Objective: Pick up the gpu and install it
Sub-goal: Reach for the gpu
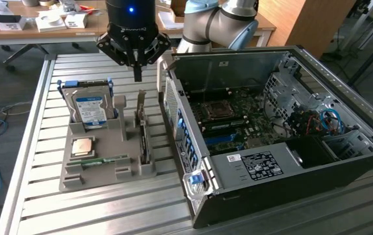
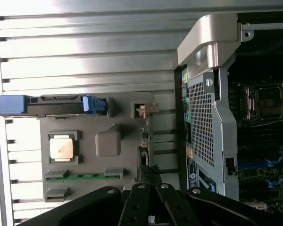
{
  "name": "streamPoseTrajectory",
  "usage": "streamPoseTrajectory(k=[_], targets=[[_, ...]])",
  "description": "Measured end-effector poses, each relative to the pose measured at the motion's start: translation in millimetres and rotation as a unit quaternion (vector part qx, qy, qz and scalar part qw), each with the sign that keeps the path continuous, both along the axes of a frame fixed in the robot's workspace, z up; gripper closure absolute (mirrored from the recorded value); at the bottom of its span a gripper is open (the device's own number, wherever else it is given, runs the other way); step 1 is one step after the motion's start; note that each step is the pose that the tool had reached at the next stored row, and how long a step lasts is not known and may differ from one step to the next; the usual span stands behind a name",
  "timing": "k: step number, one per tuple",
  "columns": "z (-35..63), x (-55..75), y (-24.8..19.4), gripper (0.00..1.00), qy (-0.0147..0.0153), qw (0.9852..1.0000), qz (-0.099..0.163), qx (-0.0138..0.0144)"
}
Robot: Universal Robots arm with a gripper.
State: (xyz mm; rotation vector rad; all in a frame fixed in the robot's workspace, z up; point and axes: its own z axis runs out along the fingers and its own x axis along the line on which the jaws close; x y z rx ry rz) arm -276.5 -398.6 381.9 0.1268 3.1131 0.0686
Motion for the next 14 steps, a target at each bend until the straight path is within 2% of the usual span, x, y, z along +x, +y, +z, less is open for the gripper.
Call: streamPoseTrajectory(k=[7,14], targets=[[0.0,-0.1,-0.8,0.89,0.0000,1.0000,0.000,0.0000],[0.0,0.0,-7.4,0.89,0.0000,1.0000,0.000,0.0000]])
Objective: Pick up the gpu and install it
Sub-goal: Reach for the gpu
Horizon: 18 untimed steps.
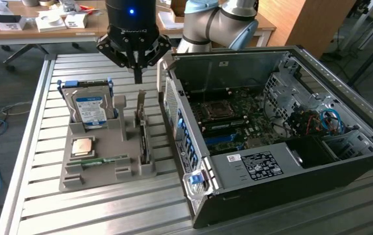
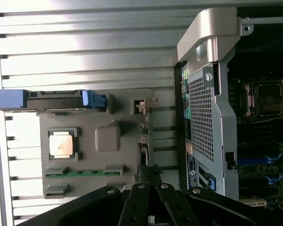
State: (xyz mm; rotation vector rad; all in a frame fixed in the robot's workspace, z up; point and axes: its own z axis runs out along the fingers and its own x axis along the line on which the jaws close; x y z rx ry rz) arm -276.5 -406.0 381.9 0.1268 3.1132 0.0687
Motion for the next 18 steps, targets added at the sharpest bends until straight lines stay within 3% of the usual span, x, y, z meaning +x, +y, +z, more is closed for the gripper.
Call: streamPoseTrajectory(k=[18], targets=[[0.0,-0.9,-20.8,0.89,0.0000,1.0000,0.000,0.0000]])
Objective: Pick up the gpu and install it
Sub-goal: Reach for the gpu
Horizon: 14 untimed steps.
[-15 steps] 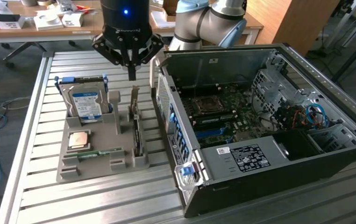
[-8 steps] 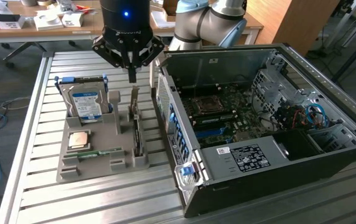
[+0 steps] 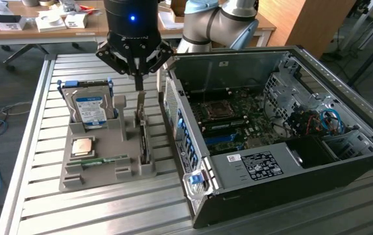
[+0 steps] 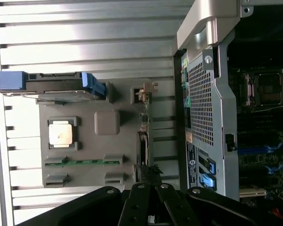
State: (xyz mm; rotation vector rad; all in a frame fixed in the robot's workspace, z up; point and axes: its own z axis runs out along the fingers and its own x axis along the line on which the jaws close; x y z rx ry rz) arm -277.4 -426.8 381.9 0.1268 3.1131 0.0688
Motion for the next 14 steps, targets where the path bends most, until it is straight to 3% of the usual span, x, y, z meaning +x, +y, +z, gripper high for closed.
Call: streamPoseTrajectory(k=[14], targets=[[0.0,-1.7,-18.7,0.89,0.0001,1.0000,0.000,0.0000]])
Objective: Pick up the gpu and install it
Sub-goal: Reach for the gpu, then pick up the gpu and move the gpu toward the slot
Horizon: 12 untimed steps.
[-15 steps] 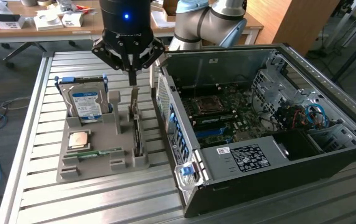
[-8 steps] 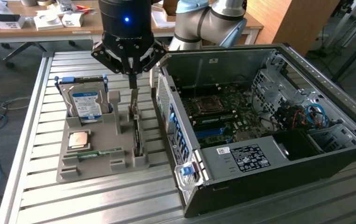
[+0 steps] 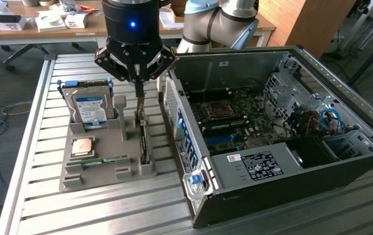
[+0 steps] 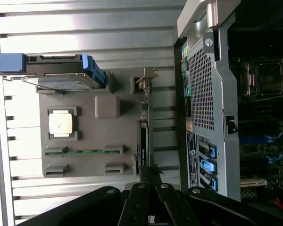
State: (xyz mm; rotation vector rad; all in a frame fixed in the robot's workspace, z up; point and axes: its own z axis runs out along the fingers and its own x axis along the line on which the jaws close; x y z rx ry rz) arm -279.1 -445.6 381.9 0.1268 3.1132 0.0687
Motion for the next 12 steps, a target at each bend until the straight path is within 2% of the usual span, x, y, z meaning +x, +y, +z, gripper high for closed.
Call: streamPoseTrajectory(k=[12], targets=[[0.0,0.0,-0.2,0.89,0.0000,1.0000,0.000,0.0000]])
